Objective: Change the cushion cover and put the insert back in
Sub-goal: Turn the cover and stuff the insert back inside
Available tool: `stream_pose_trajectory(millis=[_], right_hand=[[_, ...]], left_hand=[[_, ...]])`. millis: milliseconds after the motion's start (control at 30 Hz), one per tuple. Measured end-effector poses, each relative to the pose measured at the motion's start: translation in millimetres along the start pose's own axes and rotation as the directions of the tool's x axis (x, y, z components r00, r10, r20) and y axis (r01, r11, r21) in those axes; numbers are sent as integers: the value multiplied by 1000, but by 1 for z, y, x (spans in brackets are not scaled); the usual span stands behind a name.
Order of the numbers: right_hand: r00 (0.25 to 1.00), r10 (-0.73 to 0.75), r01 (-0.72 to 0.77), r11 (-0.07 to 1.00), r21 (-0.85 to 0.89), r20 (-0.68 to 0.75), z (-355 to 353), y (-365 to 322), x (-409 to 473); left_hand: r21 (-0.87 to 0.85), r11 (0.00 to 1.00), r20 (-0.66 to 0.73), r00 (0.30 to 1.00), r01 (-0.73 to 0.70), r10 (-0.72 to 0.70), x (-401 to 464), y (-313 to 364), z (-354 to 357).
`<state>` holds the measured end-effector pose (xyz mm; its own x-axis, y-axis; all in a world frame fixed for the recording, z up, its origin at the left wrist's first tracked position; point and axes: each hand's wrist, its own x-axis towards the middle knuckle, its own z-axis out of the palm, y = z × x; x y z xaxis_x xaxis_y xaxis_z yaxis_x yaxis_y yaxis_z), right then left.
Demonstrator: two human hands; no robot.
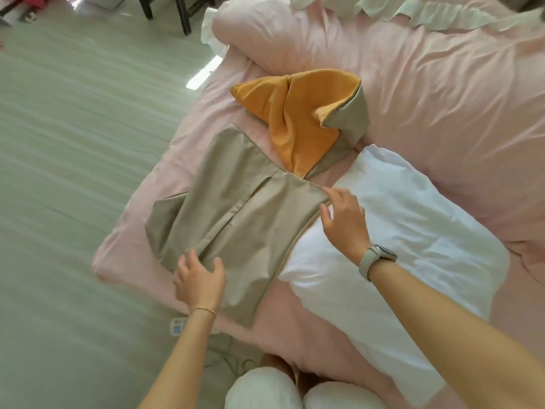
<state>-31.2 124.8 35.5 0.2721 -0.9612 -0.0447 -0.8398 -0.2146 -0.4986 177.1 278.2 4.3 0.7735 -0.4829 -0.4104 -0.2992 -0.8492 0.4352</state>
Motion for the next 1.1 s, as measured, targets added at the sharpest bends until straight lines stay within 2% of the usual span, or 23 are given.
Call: stream_pose_trajectory(millis=[33, 100, 167, 267, 367, 467, 567, 667, 767, 800, 867, 933, 967, 1033, 1067, 1100], right_hand=[[1000, -29, 29, 998, -55, 1, 9, 12, -14], [995, -100, 104, 975, -198, 30, 23, 35, -35], [975, -164, 207, 914, -348, 150, 36, 52, -45], [955, -205, 285, 839, -464, 215, 55, 67, -48], [921, -365, 381, 779, -499, 133, 64, 79, -44], [891, -447, 437, 799, -413, 78, 50, 94, -46], [881, -471, 461, 838, -292, 39, 22, 114, -63], [840, -513, 542, 804, -246, 176, 2, 125, -87], [798, -504, 588, 771, -242, 331, 10, 122, -116], [800, -486, 572, 795, -202, 353, 16, 119, -120], [837, -455, 490, 870, -46, 304, 21, 111, -120], [907, -397, 381, 915, 129, 138, 14, 102, -108], [938, -347, 338, 927, 160, 30, 6, 101, -101], [958, -227, 241, 968, 65, -172, -12, 105, -85], [965, -134, 138, 990, 2, -224, -22, 108, -77], [976, -4, -6, 999, -44, -216, -30, 114, -71]], left_hand=[[29, 989, 33, 989, -147, 146, -7, 3, 10], [33, 916, 165, 906, -399, 389, -19, 11, 34], [-30, 871, 299, 827, -490, 475, -26, 16, 58], [-115, 881, 409, 787, -458, 462, -32, 18, 91], [-168, 899, 390, 810, -405, 438, -40, 19, 111], [-129, 914, 377, 833, -384, 404, -53, 15, 116], [-177, 909, 417, 807, -378, 417, -67, 11, 114], [-297, 930, 539, 766, -216, 351, -79, 10, 107], [-387, 916, 464, 836, -107, 293, -84, 13, 97], [-412, 907, 458, 840, -89, 291, -84, 16, 97], [-433, 898, 519, 792, -81, 321, -87, 20, 99], [-406, 905, 566, 744, -123, 355, -97, 25, 107], [-369, 914, 569, 738, -166, 364, -102, 28, 112], [-240, 933, 545, 758, -267, 357, -113, 35, 124], [-153, 942, 533, 778, -300, 334, -119, 40, 131], [-107, 945, 514, 796, -309, 319, -127, 46, 137]])
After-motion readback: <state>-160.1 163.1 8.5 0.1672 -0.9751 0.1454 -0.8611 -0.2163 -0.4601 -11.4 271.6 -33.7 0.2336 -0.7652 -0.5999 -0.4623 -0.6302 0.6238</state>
